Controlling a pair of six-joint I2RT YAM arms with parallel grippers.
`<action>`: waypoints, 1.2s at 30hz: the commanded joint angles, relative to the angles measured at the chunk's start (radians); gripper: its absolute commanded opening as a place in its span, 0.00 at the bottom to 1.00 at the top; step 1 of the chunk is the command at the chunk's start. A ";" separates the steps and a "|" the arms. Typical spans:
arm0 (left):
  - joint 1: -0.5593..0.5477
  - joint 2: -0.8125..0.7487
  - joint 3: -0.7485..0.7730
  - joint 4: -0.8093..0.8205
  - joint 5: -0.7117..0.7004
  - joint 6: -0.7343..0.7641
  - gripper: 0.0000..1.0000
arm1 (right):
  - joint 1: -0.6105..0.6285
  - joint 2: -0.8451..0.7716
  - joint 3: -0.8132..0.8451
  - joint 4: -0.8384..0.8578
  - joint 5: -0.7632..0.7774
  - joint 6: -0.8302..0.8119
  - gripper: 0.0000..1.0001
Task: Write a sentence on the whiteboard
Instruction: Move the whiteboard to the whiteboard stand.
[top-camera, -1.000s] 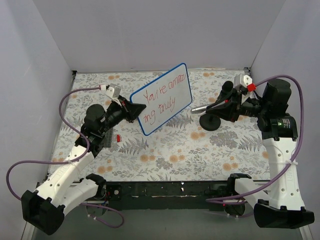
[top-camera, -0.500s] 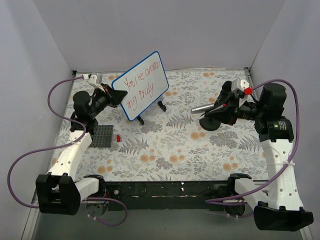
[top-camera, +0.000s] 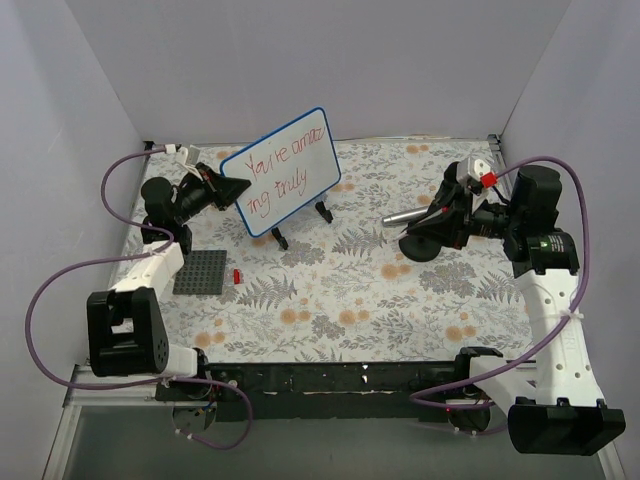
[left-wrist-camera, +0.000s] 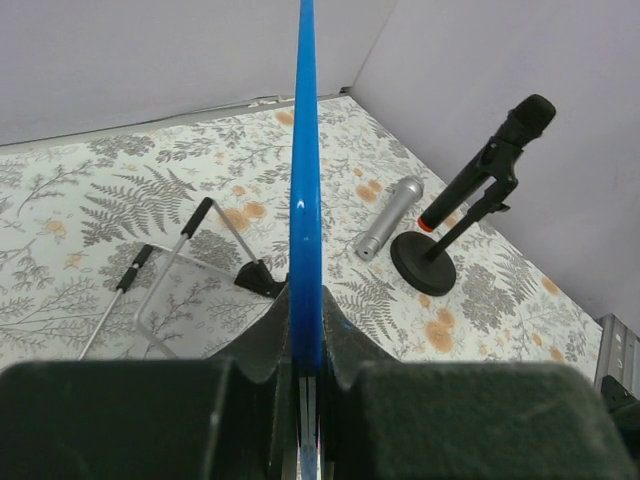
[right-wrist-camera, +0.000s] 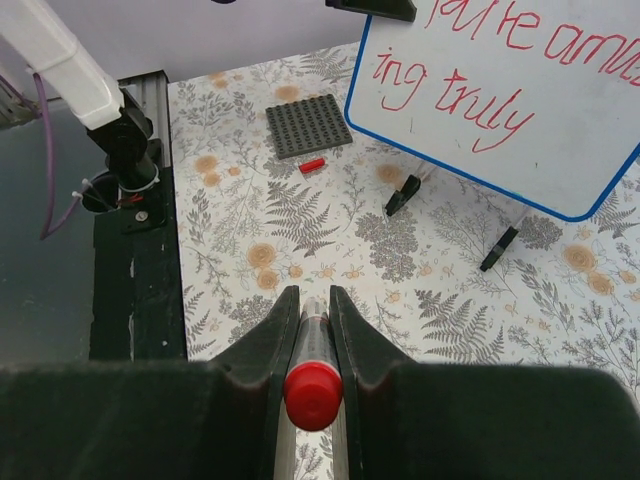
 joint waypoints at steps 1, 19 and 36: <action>0.027 0.043 0.002 0.218 0.047 -0.052 0.00 | -0.002 0.022 -0.014 0.027 -0.019 -0.029 0.01; 0.043 0.315 0.025 0.377 0.107 -0.088 0.00 | -0.004 0.070 -0.009 0.010 0.006 -0.046 0.01; 0.061 0.445 0.024 0.372 0.115 -0.057 0.15 | -0.004 0.080 -0.015 0.009 0.013 -0.043 0.01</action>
